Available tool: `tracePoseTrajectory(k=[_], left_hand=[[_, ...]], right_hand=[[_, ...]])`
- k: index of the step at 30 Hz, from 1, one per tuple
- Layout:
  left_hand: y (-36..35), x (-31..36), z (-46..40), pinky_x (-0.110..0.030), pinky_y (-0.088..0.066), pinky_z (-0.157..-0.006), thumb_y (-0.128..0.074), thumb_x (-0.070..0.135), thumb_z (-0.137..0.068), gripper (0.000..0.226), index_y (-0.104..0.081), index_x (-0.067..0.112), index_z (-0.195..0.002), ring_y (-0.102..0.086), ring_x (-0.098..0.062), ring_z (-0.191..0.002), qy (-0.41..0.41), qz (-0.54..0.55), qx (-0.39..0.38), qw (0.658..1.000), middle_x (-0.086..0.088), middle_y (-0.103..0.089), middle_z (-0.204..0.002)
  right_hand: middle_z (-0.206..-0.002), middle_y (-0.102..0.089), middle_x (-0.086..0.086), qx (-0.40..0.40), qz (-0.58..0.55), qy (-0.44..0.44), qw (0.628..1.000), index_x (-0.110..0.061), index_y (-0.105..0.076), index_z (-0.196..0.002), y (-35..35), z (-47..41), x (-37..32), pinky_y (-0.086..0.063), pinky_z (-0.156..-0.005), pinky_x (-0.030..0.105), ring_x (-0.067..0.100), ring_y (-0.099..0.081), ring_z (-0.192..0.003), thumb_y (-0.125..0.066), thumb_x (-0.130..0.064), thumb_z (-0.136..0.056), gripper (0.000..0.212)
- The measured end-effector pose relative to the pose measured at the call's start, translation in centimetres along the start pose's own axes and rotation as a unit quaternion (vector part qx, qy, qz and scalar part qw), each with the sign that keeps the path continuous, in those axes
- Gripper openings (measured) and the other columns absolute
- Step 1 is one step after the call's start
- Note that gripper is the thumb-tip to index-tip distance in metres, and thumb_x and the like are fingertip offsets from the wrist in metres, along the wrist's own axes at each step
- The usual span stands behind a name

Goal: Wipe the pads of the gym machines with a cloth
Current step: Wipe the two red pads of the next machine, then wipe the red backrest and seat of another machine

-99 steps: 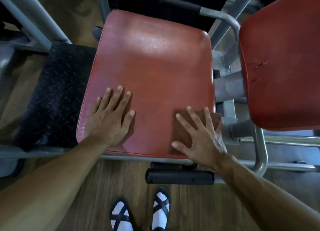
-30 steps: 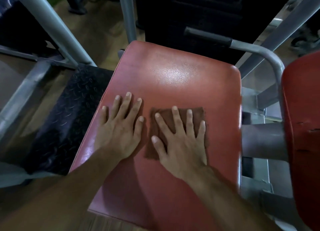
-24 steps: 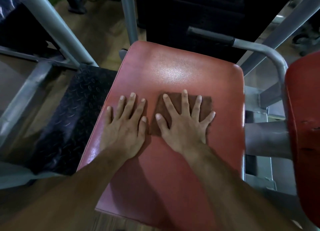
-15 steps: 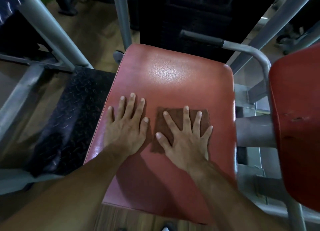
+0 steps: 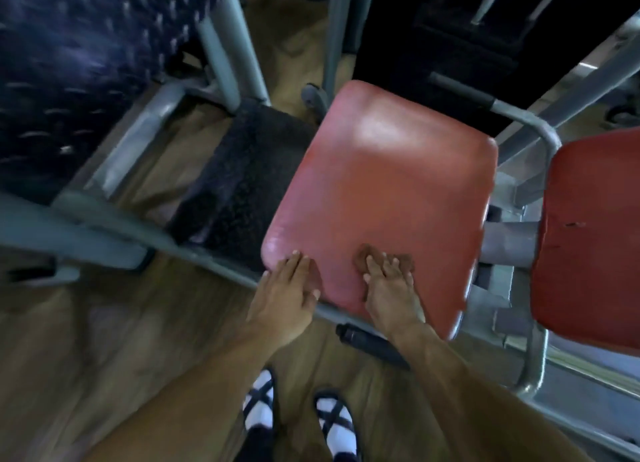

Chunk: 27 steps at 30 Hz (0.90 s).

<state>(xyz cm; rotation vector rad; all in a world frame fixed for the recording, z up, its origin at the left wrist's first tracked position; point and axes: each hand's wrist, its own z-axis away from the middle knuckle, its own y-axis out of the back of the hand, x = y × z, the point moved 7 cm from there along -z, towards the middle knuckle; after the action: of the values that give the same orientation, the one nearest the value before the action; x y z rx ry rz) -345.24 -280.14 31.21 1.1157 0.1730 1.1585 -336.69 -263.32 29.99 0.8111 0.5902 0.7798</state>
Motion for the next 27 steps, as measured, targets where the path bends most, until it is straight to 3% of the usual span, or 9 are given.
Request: tracePoseTrajectory(k=[4, 9, 11, 13, 14, 16, 18, 20, 27], left_hand=[[1.2, -1.7, 12.6, -0.042, -0.009, -0.123, -0.035, 0.045, -0.104, 0.067, -0.006, 0.019, -0.158, -0.002, -0.018, -0.153, 0.133, 0.041, -0.039, 0.989, 0.001, -0.003, -0.167], [2.8, -4.0, 26.6, -0.041, -0.02, -0.12, -0.037, 0.053, -0.1, 0.07, -0.015, 0.02, -0.158, -0.02, -0.022, -0.15, 0.283, 0.119, 0.042, 0.951, -0.001, -0.019, -0.164], [1.5, -4.3, 32.1, -0.042, -0.027, -0.118, -0.036, 0.058, -0.096, 0.072, -0.018, 0.025, -0.157, -0.032, -0.027, -0.145, 0.343, 0.175, 0.072, 0.92, -0.003, -0.032, -0.159], [0.9, -4.8, 37.8, -0.04, -0.032, -0.115, -0.039, 0.055, -0.094, 0.07, -0.023, 0.027, -0.155, -0.038, -0.029, -0.14, 0.409, 0.228, 0.117, 0.876, -0.004, -0.04, -0.155], [0.4, -5.1, 40.9, -0.037, -0.033, -0.113, -0.043, 0.05, -0.095, 0.065, -0.028, 0.025, -0.153, -0.041, -0.03, -0.137, 0.434, 0.268, 0.153, 0.846, -0.004, -0.041, -0.153], [-1.1, -5.1, 47.2, -0.033, -0.033, -0.109, -0.048, 0.04, -0.098, 0.057, -0.036, 0.02, -0.15, -0.043, -0.031, -0.135, 0.47, 0.316, 0.182, 0.804, -0.007, -0.044, -0.151], [-2.3, -5.6, 53.0, -0.033, -0.034, -0.109, -0.048, 0.041, -0.1, 0.055, -0.038, 0.018, -0.149, -0.043, -0.03, -0.136, 0.517, 0.331, 0.212, 0.76, -0.01, -0.045, -0.15], [-4.3, -5.6, 59.1, -0.035, -0.038, -0.108, -0.048, 0.045, -0.099, 0.054, -0.042, 0.02, -0.146, -0.044, -0.03, -0.136, 0.563, 0.347, 0.249, 0.707, -0.008, -0.045, -0.15], [-11.2, -6.3, 74.7, -0.037, -0.035, -0.112, -0.046, 0.052, -0.097, 0.06, -0.04, 0.022, -0.149, -0.038, -0.022, -0.141, 0.613, 0.374, 0.303, 0.627, -0.002, -0.04, -0.155]], right_hand=[[-0.16, -0.03, 0.004, -0.033, 0.036, 0.14, 0.989, -0.02, -0.029, -0.154, 0.8, 7.8, -6.9, -0.015, -0.121, 0.044, 0.024, -0.025, -0.148, -0.035, -0.023, -0.107, 0.048], [-0.153, -0.043, 0.003, -0.073, 0.127, 0.334, 0.931, -0.022, -0.045, -0.146, -1.0, 17.8, -16.2, -0.028, -0.117, 0.044, 0.026, -0.039, -0.142, -0.034, -0.03, -0.105, 0.043], [-0.134, -0.061, 0.001, -0.082, 0.155, 0.409, 0.896, -0.025, -0.063, -0.128, -3.2, 21.9, -18.8, -0.043, -0.107, 0.045, 0.03, -0.058, -0.123, -0.031, -0.037, -0.095, 0.047], [-0.115, -0.069, -0.007, -0.08, 0.183, 0.476, 0.856, -0.03, -0.071, -0.11, -4.1, 26.2, -22.5, -0.052, -0.093, 0.037, 0.022, -0.068, -0.103, -0.034, -0.04, -0.086, 0.045], [-0.112, -0.07, -0.009, -0.07, 0.177, 0.507, 0.841, -0.031, -0.072, -0.107, -4.3, 28.8, -24.4, -0.054, -0.089, 0.033, 0.018, -0.069, -0.099, -0.039, -0.039, -0.087, 0.04], [-0.133, -0.062, -0.008, -0.114, 0.209, 0.559, 0.794, -0.032, -0.063, -0.126, -5.3, 35.4, -27.5, -0.045, -0.102, 0.034, 0.016, -0.059, -0.12, -0.042, -0.032, -0.098, 0.035], [-0.145, -0.052, -0.004, -0.138, 0.247, 0.595, 0.753, -0.029, -0.053, -0.139, -6.6, 39.8, -29.4, -0.035, -0.11, 0.037, 0.02, -0.047, -0.133, -0.038, -0.029, -0.105, 0.037], [-0.147, -0.051, -0.002, -0.14, 0.251, 0.639, 0.714, -0.026, -0.051, -0.14, -8.4, 44.4, -31.7, -0.036, -0.11, 0.038, 0.022, -0.047, -0.134, -0.036, -0.028, -0.106, 0.037], [-0.149, -0.048, 0.005, -0.163, 0.318, 0.697, 0.622, -0.018, -0.048, -0.145, -17.1, 58.2, -36.2, -0.035, -0.11, 0.036, 0.028, -0.046, -0.133, -0.032, -0.027, -0.108, 0.042]])
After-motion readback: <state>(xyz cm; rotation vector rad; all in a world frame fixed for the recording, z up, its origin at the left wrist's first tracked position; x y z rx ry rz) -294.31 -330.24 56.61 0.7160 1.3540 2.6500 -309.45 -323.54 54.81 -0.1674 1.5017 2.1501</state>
